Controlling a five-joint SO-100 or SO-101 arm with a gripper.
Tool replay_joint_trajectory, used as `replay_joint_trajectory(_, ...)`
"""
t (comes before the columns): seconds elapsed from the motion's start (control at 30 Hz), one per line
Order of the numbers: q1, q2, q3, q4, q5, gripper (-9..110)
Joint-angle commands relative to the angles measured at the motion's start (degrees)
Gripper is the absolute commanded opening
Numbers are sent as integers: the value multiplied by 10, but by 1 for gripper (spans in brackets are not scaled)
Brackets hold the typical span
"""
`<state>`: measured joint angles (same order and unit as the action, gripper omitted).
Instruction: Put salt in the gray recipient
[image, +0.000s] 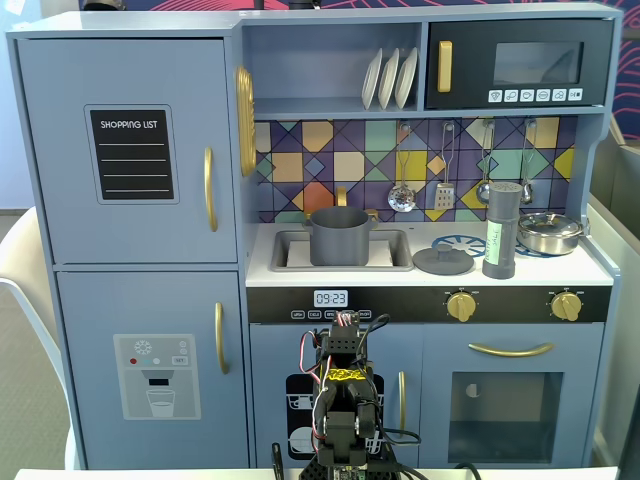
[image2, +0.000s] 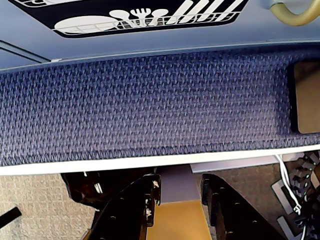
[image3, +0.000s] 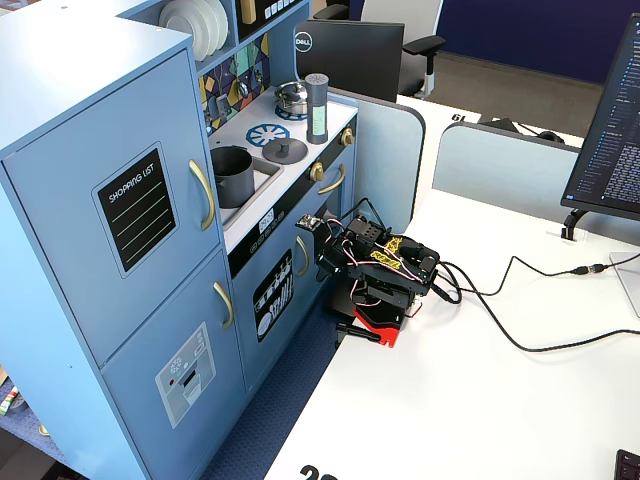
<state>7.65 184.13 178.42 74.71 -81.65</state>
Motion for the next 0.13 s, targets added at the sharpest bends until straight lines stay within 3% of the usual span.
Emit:
replay_joint_trajectory(0.0,2,4,1,4,4,2)
replay_joint_trajectory(0.1,0,4,1,4,4,2)
